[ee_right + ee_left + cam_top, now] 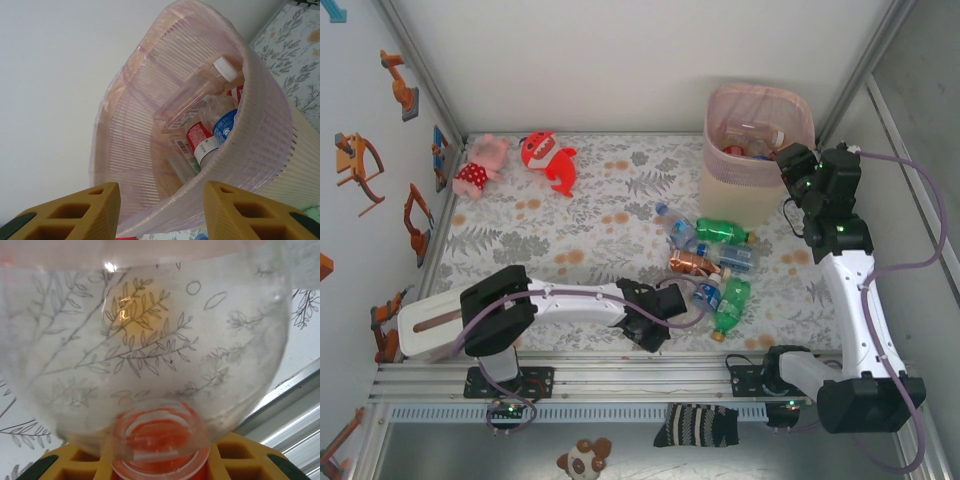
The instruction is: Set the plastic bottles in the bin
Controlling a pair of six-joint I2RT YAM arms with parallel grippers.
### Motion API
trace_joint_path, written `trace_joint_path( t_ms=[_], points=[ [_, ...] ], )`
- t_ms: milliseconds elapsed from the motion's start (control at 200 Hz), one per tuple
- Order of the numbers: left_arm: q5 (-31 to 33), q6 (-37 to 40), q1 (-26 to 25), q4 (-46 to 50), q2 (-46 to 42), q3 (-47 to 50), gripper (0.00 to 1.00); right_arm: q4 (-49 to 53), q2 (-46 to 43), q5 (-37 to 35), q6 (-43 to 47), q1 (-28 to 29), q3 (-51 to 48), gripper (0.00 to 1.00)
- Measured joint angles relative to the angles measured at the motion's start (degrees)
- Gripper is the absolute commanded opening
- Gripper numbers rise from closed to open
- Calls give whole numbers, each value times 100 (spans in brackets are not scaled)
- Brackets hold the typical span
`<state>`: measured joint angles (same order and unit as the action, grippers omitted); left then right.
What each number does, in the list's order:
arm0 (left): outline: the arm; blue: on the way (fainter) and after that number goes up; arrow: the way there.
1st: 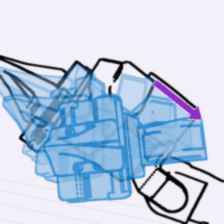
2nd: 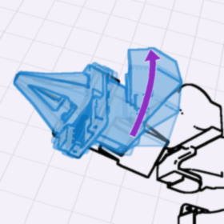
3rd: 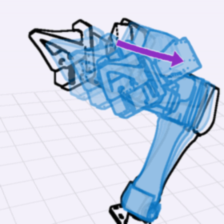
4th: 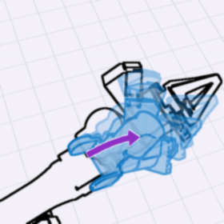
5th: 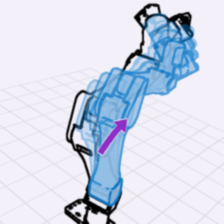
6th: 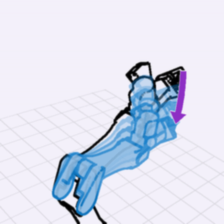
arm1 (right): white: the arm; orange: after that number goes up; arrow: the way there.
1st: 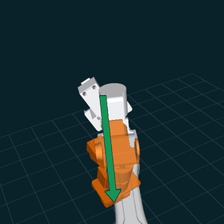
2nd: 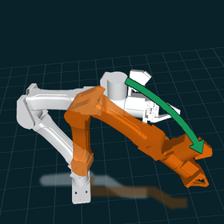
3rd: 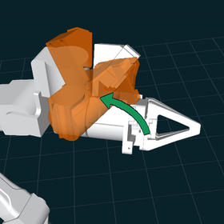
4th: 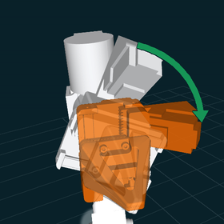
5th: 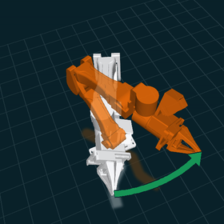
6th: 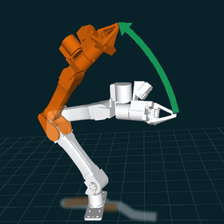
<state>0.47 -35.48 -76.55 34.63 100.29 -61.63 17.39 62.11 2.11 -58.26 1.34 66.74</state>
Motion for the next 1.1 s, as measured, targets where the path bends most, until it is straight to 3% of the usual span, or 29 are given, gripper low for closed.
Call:
trace_joint_path(
  t_ms=[220, 546, 851, 1097],
  points=[
    [208, 57, 225, 31, -695, 203, 25, 42, 0, 162, 114, -4, 4, 46],
    [109, 1023, 1335, -103, -1829, 326, 24, -216, 2, 1298, 1113, -4, 68, 50],
    [-1045, 2192, 2715, -953, -2570, 317, 24, -1182, -9, 2968, 1812, -4, 254, 56],
    [-2393, 2758, 3053, -1703, -2658, -125, 24, -2275, -9, 3987, 1917, 214, 256, 66]
  ],
)
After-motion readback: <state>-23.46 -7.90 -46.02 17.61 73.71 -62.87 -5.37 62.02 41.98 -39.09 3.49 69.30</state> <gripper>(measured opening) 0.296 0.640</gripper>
